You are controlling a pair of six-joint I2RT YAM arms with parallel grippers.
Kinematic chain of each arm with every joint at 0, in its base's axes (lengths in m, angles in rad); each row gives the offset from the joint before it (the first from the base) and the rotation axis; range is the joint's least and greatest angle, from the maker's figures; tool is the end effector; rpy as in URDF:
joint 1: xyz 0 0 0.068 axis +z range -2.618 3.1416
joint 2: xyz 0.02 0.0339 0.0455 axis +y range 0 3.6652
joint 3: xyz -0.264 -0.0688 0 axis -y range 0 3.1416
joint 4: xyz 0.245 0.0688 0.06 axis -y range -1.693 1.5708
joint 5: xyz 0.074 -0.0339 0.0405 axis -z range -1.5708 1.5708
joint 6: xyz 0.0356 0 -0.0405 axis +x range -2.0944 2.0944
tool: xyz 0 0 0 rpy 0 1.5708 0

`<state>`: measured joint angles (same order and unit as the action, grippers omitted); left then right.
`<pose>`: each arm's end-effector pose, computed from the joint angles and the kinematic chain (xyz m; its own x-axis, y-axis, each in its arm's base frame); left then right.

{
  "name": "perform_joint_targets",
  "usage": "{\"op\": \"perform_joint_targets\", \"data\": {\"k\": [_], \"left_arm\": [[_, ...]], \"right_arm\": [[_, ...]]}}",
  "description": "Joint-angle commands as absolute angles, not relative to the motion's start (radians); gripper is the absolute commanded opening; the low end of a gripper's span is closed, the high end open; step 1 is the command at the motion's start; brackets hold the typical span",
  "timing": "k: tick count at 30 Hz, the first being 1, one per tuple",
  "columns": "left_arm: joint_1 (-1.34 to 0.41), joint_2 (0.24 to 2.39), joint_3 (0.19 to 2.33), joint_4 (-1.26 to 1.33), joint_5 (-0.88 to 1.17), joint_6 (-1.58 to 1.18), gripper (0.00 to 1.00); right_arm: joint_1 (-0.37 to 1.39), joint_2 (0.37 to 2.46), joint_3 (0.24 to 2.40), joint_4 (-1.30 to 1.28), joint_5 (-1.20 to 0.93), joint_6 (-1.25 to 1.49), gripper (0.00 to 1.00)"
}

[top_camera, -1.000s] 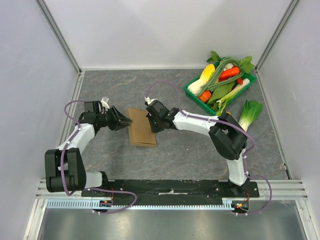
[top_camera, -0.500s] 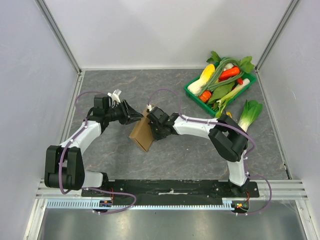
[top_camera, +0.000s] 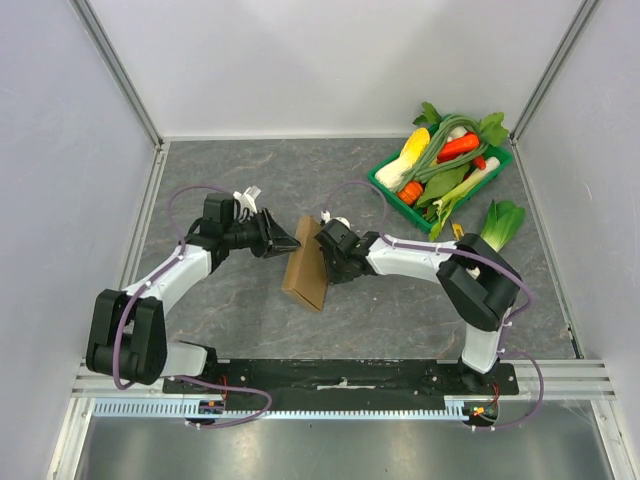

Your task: Unpack the express box

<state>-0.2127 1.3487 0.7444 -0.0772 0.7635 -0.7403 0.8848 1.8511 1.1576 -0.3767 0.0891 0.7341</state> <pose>0.2636 -0.0821 0.2184 -0.9115 -0.3017 -0.2795 0.0848 0.5273 -0.8454 0.2383 0.2861 0.1607 -0.9108 -0.0592 -0.4086 -0.1798 0.9477 0.2636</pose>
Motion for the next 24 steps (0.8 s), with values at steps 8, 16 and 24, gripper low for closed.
{"op": "perform_joint_targets", "data": {"k": [8, 16, 24], "left_arm": [[-0.322, 1.359, 0.725, -0.179, 0.753, -0.762, 0.37], [-0.359, 1.385, 0.758, -0.178, 0.747, -0.767, 0.37], [-0.370, 1.410, 0.773, -0.189, 0.716, -0.769, 0.37]], "right_arm": [[0.845, 1.770, 1.017, -0.081, 0.019, 0.796, 0.21], [0.798, 1.752, 0.943, -0.023, -0.028, 0.836, 0.21], [0.761, 1.654, 0.930, -0.080, 0.024, 0.854, 0.28]]}}
